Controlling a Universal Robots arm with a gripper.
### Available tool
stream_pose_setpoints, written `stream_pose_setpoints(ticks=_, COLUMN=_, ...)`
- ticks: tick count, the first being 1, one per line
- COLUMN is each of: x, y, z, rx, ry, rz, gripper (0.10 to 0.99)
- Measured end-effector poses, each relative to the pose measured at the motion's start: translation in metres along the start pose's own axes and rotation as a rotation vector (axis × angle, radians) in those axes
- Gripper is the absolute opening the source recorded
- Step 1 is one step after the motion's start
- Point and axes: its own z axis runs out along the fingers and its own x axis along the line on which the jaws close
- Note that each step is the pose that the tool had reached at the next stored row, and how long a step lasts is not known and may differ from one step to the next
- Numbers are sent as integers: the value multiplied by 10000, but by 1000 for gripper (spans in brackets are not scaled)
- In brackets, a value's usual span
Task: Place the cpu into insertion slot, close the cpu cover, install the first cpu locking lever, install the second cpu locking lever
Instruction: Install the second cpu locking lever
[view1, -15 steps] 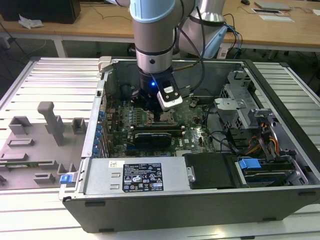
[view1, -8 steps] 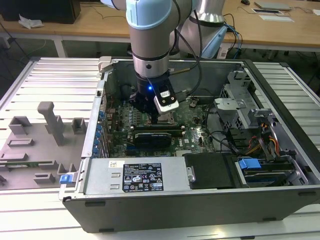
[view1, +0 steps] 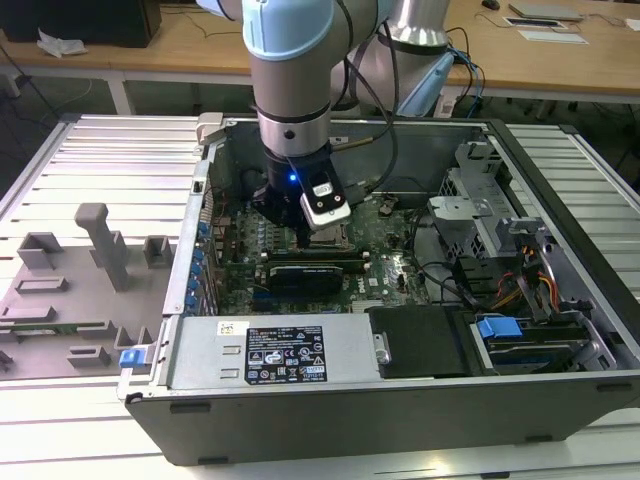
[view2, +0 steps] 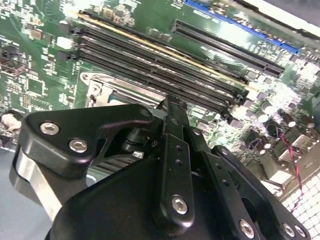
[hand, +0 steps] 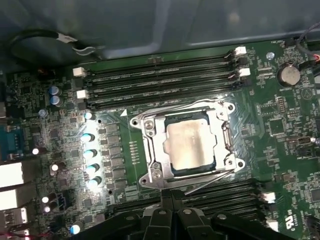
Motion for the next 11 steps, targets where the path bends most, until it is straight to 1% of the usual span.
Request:
stream_pose_setpoints(ticks=2, x=11, y=-32, z=17, rx=-25, ry=-3, rz=0, gripper=106)
stream_pose_setpoints(ticks=3, x=16, y=-62, z=22, rx=-67, ry=-6, rz=3, gripper=106)
stream_pose_setpoints(ticks=4, x=31, y=-88, z=24, rx=-187, ry=-29, rz=12, gripper=106)
stream_pose_setpoints(ticks=5, x=38, y=-90, z=26, rx=-281, ry=-49, rz=18, gripper=106)
stream_pose_setpoints(ticks=6, x=44, y=-91, z=27, rx=-330, ry=-68, rz=20, gripper=106)
stream_pose_setpoints(ticks=7, x=57, y=-94, z=28, rx=-378, ry=-113, rz=18, gripper=106)
stream_pose_setpoints(ticks=8, x=63, y=-95, z=29, rx=-422, ry=-134, rz=20, gripper=106)
stream_pose_setpoints(ticks=10, x=67, y=-105, z=34, rx=-685, ry=-124, rz=42, gripper=106)
stream_pose_setpoints(ticks=11, x=69, y=-108, z=37, rx=-777, ry=-115, rz=51, gripper=106)
